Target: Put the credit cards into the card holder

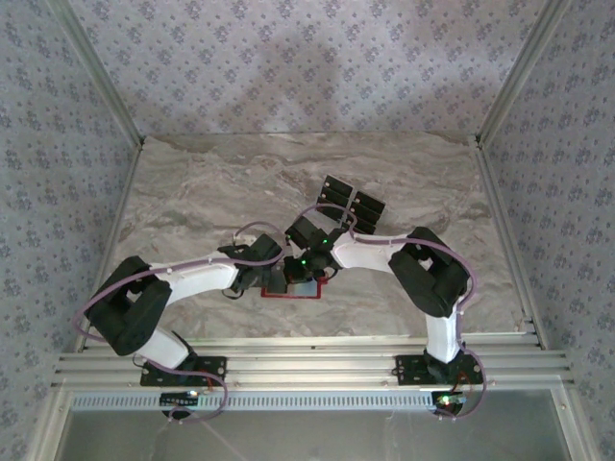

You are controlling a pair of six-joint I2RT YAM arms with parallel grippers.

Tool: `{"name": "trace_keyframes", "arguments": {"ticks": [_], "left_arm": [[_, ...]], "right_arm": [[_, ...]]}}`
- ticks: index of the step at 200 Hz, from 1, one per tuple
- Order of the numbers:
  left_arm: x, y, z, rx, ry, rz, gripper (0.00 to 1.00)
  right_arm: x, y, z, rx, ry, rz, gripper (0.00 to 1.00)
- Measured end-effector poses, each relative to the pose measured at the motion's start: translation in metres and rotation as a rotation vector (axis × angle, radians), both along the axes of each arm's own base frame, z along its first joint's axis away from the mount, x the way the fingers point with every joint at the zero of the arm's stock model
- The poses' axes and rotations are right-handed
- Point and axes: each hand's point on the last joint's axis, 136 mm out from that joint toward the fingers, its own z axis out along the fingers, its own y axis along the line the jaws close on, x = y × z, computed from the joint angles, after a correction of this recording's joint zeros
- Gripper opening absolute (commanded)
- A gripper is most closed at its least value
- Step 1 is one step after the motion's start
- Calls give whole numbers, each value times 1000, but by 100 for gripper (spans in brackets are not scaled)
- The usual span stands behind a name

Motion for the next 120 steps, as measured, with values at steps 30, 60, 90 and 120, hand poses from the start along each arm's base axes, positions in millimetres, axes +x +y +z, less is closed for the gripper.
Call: {"name": "trace_keyframes", "arguments": {"ticks": [30, 60, 90, 120], "left_arm": [[0, 0, 1, 6, -6, -2, 100], [0, 2, 2, 13, -8, 1, 100], [-4, 6, 7, 20, -8, 9, 100], [-5, 11, 22, 13, -34, 15, 100]], "right_arm": [[-1, 1, 0, 6, 10, -5, 0], [-1, 2, 0, 10, 13, -7, 1], [1, 4, 2, 23, 9, -8, 9], [3, 3, 13, 46, -9, -14, 16]]}}
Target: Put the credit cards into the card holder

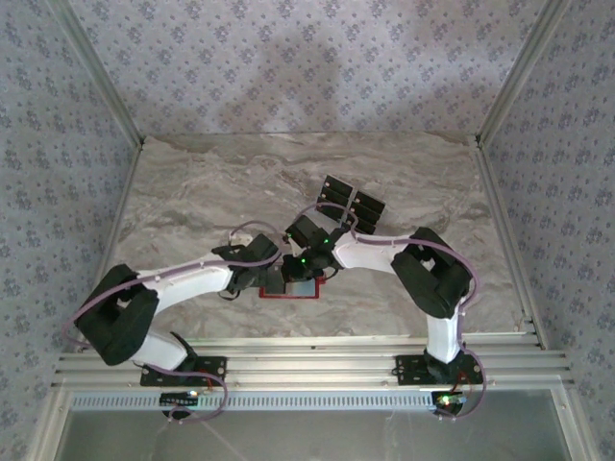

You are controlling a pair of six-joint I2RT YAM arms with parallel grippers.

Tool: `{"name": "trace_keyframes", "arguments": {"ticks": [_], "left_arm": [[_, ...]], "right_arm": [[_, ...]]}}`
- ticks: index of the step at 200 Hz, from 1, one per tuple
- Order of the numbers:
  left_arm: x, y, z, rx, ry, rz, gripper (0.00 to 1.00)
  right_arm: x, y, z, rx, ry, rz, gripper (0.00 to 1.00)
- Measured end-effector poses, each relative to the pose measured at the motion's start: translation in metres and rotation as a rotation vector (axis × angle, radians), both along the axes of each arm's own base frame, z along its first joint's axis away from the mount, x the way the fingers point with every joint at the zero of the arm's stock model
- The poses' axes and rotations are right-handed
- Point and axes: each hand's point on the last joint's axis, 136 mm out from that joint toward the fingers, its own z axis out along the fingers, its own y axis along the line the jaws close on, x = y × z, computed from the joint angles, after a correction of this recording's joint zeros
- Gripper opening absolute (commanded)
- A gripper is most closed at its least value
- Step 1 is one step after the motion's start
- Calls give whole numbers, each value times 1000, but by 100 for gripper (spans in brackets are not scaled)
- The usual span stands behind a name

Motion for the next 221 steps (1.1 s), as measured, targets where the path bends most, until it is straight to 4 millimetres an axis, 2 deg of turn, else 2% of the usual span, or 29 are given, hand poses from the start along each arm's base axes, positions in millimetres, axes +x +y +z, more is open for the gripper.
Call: {"name": "trace_keyframes", "arguments": {"ticks": [31, 53, 106, 164, 199, 221], "left_arm": [[0, 2, 11, -10, -23, 2, 100], [0, 2, 15, -18, -31, -1, 100], [0, 0, 15, -21, -26, -18, 100], [-4, -8, 14, -33, -17, -46, 100], [-2, -18, 16, -46, -21, -63, 100], [0, -21, 17, -56, -23, -64, 100]], "right_arm": [[-2, -5, 15, 27, -23, -7, 21], [-8, -13, 19, 27, -30, -10, 23], [-18, -39, -5, -44, -4, -33, 25], [3, -56, -4, -77, -23, -79, 30], [14, -54, 9, -91, -68, -62, 39], [19, -52, 17, -94, -93, -54, 40]]}}
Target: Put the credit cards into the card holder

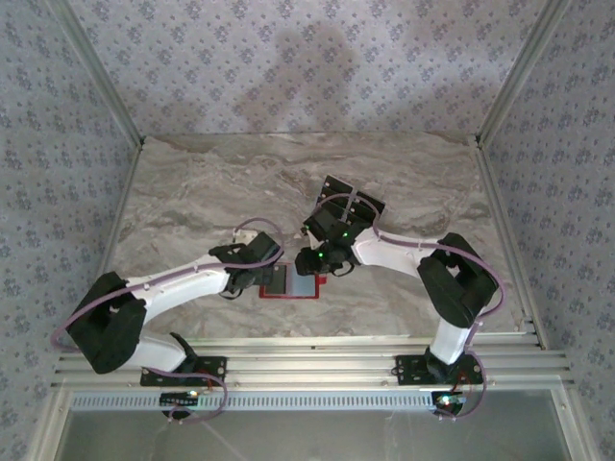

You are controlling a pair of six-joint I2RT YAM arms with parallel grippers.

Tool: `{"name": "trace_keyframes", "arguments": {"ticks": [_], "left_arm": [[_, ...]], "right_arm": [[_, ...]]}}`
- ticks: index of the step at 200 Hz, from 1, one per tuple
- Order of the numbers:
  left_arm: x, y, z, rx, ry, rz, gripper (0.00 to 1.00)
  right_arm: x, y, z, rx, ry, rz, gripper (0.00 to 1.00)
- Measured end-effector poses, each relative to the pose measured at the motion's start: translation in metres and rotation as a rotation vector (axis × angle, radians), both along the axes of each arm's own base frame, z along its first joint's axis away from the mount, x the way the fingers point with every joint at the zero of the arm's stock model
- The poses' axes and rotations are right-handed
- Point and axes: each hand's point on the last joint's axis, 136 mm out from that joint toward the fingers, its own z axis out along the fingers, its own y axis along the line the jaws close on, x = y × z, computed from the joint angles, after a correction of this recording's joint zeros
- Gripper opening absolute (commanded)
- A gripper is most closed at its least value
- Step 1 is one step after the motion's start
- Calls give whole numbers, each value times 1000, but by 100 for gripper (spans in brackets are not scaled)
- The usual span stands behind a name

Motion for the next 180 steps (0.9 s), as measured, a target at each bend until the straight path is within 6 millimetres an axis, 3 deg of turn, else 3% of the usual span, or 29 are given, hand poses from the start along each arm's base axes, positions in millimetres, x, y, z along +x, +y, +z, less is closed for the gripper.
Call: {"name": "trace_keyframes", "arguments": {"ticks": [40, 100, 180], "left_arm": [[0, -1, 0, -6, -2, 3, 100], [0, -1, 2, -13, -5, 5, 100], [-8, -17, 10, -143, -41, -46, 100]], "right_arm": [[3, 2, 2, -10, -9, 10, 42], [-2, 2, -26, -60, 38, 25, 45], [-10, 28, -24, -6, 54, 53, 46]]}}
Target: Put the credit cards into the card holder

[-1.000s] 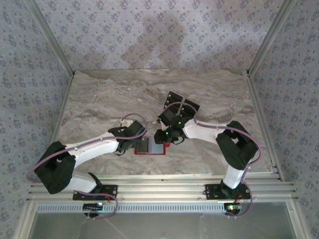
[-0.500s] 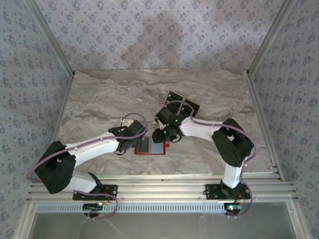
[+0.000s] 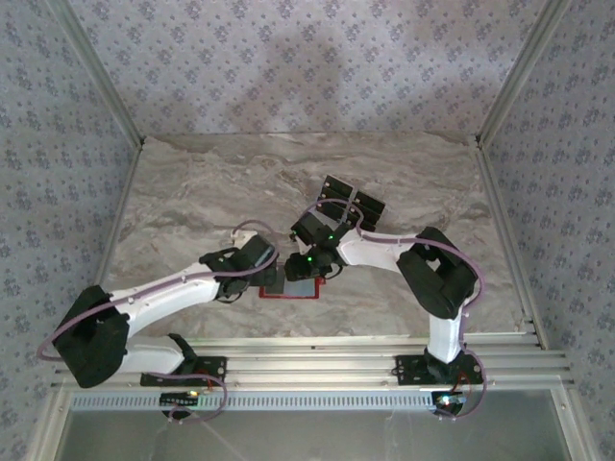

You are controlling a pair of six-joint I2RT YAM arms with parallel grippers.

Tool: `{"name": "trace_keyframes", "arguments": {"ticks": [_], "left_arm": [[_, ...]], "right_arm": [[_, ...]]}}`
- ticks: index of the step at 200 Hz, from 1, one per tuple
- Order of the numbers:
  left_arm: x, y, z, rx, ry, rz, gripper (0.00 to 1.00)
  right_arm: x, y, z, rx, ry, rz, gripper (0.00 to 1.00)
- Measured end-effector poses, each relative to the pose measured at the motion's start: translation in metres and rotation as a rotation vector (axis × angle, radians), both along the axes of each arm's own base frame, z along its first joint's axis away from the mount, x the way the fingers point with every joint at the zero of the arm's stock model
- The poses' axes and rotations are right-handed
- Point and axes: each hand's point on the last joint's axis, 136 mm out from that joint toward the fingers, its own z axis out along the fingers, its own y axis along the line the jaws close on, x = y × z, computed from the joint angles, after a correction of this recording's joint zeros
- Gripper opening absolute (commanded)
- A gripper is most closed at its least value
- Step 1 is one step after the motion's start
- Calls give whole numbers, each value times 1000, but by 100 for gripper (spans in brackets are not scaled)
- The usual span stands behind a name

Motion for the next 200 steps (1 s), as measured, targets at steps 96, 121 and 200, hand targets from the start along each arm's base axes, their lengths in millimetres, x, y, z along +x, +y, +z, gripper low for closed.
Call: {"name": "trace_keyframes", "arguments": {"ticks": [96, 121, 200], "left_arm": [[-26, -25, -7, -145, -24, -127, 100], [-33, -34, -5, -195, -44, -167, 100], [-36, -50, -21, -193, -30, -212, 100]], "right_arm": [[0, 3, 1, 16, 13, -18, 46], [0, 3, 1, 17, 15, -21, 46], [0, 4, 1, 22, 18, -27, 46]]}}
